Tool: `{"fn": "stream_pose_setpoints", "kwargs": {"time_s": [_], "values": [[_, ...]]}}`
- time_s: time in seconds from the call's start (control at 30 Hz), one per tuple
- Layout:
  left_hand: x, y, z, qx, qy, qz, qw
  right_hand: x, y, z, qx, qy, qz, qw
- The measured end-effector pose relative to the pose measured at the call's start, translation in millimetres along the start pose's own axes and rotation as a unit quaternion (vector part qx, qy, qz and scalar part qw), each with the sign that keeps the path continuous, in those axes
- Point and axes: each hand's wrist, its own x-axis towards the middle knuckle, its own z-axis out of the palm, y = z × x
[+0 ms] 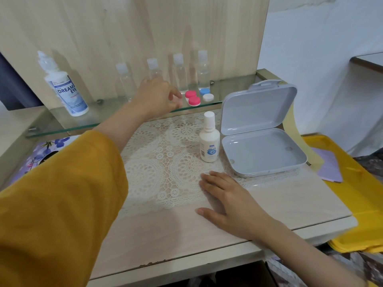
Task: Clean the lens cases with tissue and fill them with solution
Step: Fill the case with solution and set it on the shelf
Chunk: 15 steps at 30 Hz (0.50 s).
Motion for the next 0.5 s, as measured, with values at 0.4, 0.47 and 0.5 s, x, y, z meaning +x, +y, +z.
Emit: {"fn": "stream_pose_setpoints", "kwargs": {"time_s": [0.4,0.47,0.5], "values": [[-9,2,0,-0.068,0.049,0.001,0.996,-1,-2,-3,0.003,0.004,-0.001,1.000],[-17,4,-4,-0.081,0.067,0.009,0.994,-1,-3,-4,0.004,0.004,-0.001,1.000],[-23,5,-7,-0.088,0.072,0.013,0.993,-1,-3,-4,0.004,0.005,-0.001,1.000]]}}
